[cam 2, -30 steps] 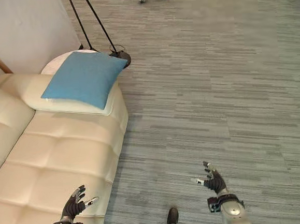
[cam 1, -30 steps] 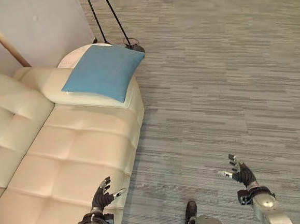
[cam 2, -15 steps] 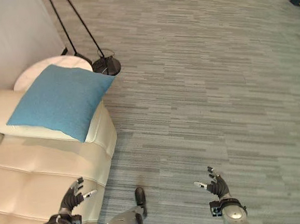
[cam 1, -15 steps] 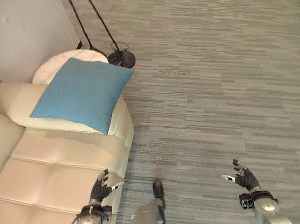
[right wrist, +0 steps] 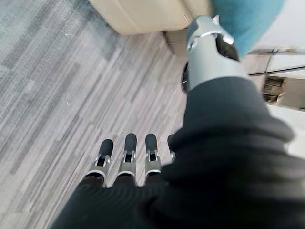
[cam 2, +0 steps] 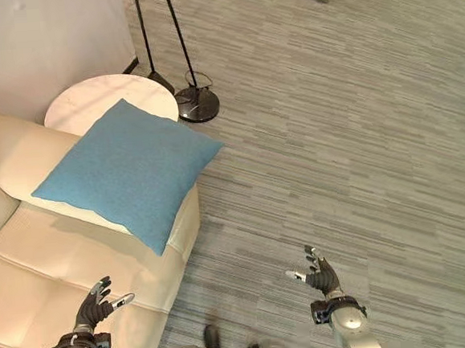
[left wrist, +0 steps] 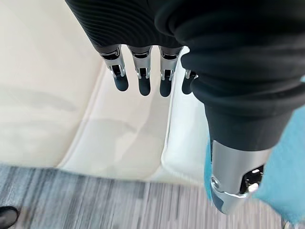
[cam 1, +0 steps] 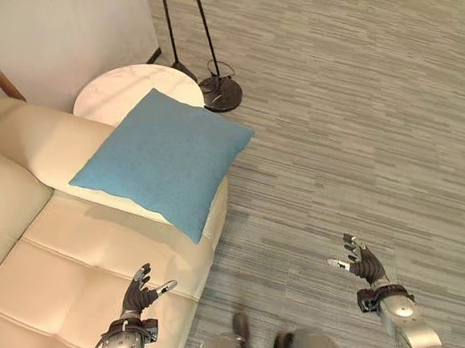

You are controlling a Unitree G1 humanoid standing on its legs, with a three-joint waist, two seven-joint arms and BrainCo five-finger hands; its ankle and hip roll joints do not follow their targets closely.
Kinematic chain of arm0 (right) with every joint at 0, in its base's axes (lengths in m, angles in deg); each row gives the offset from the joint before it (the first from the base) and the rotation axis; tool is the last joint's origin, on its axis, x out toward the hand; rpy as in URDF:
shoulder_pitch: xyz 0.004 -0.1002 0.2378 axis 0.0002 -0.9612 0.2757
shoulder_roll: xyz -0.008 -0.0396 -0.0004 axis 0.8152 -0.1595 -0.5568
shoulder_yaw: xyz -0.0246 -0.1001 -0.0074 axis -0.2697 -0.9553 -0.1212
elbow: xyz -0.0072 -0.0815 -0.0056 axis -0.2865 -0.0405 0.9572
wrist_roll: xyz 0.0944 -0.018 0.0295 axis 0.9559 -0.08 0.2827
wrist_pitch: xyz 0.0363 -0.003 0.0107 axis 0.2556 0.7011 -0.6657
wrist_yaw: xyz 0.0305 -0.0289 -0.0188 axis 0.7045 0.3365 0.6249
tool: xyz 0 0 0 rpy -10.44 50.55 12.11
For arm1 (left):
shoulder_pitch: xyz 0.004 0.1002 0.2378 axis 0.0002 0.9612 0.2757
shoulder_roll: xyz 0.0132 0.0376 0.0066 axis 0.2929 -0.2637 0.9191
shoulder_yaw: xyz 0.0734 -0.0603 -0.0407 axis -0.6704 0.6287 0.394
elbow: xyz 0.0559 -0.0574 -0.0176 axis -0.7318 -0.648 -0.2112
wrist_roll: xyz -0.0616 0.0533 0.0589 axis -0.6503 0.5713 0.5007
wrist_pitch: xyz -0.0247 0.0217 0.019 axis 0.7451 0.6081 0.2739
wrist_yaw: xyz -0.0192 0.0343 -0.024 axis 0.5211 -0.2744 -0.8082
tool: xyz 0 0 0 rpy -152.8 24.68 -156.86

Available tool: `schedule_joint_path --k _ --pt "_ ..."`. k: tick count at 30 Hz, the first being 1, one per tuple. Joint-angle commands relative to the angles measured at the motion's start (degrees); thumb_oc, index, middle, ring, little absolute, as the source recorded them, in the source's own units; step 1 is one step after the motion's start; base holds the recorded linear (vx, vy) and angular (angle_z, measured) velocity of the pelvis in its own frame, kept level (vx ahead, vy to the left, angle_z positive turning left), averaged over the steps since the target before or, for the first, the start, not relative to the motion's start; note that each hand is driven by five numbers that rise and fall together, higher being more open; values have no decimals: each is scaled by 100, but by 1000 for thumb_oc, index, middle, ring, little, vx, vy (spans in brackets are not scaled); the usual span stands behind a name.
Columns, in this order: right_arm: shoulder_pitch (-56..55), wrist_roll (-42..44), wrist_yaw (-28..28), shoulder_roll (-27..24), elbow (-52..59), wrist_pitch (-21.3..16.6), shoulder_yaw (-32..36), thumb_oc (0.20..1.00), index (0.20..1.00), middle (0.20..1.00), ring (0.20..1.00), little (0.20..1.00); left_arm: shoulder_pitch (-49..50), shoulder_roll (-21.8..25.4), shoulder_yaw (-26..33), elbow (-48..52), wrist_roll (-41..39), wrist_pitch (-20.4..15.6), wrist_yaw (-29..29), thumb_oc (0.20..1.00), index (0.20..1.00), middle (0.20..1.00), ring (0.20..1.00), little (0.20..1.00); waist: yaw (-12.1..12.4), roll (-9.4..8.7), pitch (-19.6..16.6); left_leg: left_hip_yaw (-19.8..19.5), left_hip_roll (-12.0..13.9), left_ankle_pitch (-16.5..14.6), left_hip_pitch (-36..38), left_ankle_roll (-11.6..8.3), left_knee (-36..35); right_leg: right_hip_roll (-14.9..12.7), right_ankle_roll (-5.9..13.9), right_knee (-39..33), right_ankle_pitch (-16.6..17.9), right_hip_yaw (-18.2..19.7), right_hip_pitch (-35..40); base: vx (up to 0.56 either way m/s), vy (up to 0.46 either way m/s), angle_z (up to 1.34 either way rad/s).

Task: Pick up all the scattered cushions and arrange them neatly on the sofa.

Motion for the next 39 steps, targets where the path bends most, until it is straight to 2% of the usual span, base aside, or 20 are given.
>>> schedule_joint_path --k 1,5,8,10,11,13,16,17,18,20,21,23,25,26,29,34,35,36,37,39 --pt "300 2 -58 -150 122 -229 295 1000 1000 1000 1000 1000 -100 203 -60 355 -27 -249 72 1000 1000 1000 1000 1000 -78 3 185 -987 71 -10 408 -470 -312 399 314 -1784 1405 271 318 375 -78 124" --pt "227 -79 -29 -195 171 -216 350 1000 1000 1000 1000 1000 -136 167 -46 334 -27 -263 87 1000 1000 1000 1000 1000 -235 54 178 -1568 26 -270 840 -571 -317 319 441 -2016 1744 568 -26 417 -140 115" --pt "132 -98 54 -233 166 -205 362 1000 1000 1000 1000 1000 -41 137 -30 290 -16 -274 42 1000 1000 1000 1000 1000 -277 59 28 -1812 131 -406 1143 -659 -328 242 350 -1919 1845 607 195 372 -213 128" --pt "106 -124 71 -273 206 -202 364 1000 1000 1000 1000 1000 32 83 -19 244 -91 -262 47 1000 1000 1000 1000 1000 -302 134 -56 -1866 385 -268 1241 -815 -252 286 268 -1717 1763 478 260 315 -245 82" --pt "103 -124 71 -276 208 -201 363 1000 1000 1000 1000 1000 36 80 -19 247 -91 -260 47 1000 1000 1000 1000 1000 -315 145 -55 -1878 398 -271 1250 -819 -258 292 265 -1712 1752 461 269 245 -245 71" --pt "96 -26 60 -339 217 -248 406 1000 1000 1000 1000 1000 80 -16 -17 222 -197 -252 12 1000 1000 1000 1000 1000 -305 183 -107 -1850 632 181 1005 -1035 137 378 146 -1736 1586 265 506 210 -250 39" --pt "113 25 16 -395 197 -257 433 1000 1000 1000 1000 1000 9 -75 0 130 -347 -229 51 1000 1000 1000 1000 1000 -309 157 -106 -1667 765 380 800 -1103 419 434 54 -1798 1452 148 693 147 -187 7" --pt "123 55 -51 -430 157 -232 442 1000 1000 1000 1000 1000 -61 -128 4 58 -488 -256 111 1000 1000 1000 1000 1000 -305 126 -114 -1333 917 456 698 -1096 427 447 -22 -1832 1297 14 849 135 -171 39" --pt "115 76 -75 -442 142 -237 462 1000 1000 1000 1000 1000 -91 -149 -16 17 -507 -272 143 1000 1000 1000 1000 1000 -307 95 -130 -1199 953 414 634 -1076 328 434 -33 -1883 1231 -79 927 160 -202 51" --pt "113 112 -114 -476 110 -241 509 1000 1000 1000 1000 1000 -137 -163 -64 -28 -486 -265 159 1000 1000 1000 1000 1000 -296 59 -139 -908 890 254 527 -1022 92 409 -48 -1955 1181 -200 1033 63 -128 62" --pt "91 160 -173 -502 76 -243 594 1000 1000 1000 1000 1000 -200 -137 -91 -14 -456 -260 186 1000 1000 1000 1000 1000 -304 -9 -123 -477 820 178 160 -996 42 307 -23 -2086 1149 -402 1133 -2 -122 76" --pt "72 179 -214 -516 61 -250 647 1000 1000 1000 1000 1000 -214 -116 -84 16 -447 -255 183 1000 1000 1000 1000 1000 -294 -24 -78 -210 842 202 -34 -1003 84 282 -11 -2141 1151 -508 1196 -9 -70 77" --pt "12 133 -294 -526 -29 -224 743 1000 1000 1000 1000 1000 -172 -86 -56 75 -407 -238 144 1000 1000 1000 1000 1000 -292 -7 -47 249 905 358 -30 -1064 -132 307 9 -2237 1167 -763 1393 46 -22 63" --pt "-3 75 -313 -528 -67 -219 759 1000 1000 1000 1000 1000 -41 -92 2 109 -365 -221 126 1000 1000 1000 1000 1000 -241 -19 -76 130 816 369 71 -1019 -299 343 6 -2257 1173 -762 1492 67 17 47" --pt "-23 19 -299 -520 -125 -170 792 1000 1000 1000 1000 1000 67 -74 95 153 -319 -179 94 1000 1000 1000 1000 1000 -183 -58 -146 162 777 459 263 -970 -631 352 26 -2288 1184 -797 1568 52 37 21" --pt "-15 -149 -283 -585 -85 -132 787 1000 1000 1000 1000 1000 238 -58 226 239 -341 -176 67 1000 1000 1000 1000 1000 -61 -93 -189 -172 573 526 507 -832 -1022 410 27 -2189 1160 -618 1584 7 49 1" --pt "14 -197 -319 -610 -98 -124 816 1000 1000 1000 1000 1000 226 4 220 287 -373 -182 65 1000 1000 1000 1000 1000 -61 -82 -174 -306 526 537 521 -782 -1055 448 37 -1967 1091 -397 1521 -21 37 2" --pt "17 -197 -319 -608 -99 -124 818 1000 1000 1000 1000 1000 222 6 221 287 -373 -181 65 1000 1000 1000 1000 1000 -64 -90 -186 -308 519 555 495 -779 -1054 440 36 -1968 1103 -399 1497 -36 30 14" --pt "66 -231 -350 -618 -108 -127 829 1000 1000 1000 1000 1000 187 43 220 314 -398 -185 82 1000 1000 1000 1000 1000 -79 -79 -160 -358 509 568 454 -755 -1046 466 79 -1775 1076 -171 1353 -40 7 19" --pt "171 -287 -402 -686 -64 -150 840 1000 1000 1000 1000 1000 80 134 157 383 -427 -224 103 1000 1000 1000 1000 1000 -129 -63 -103 -491 482 556 348 -687 -967 600 189 -1545 1005 611 1141 -30 -6 19"
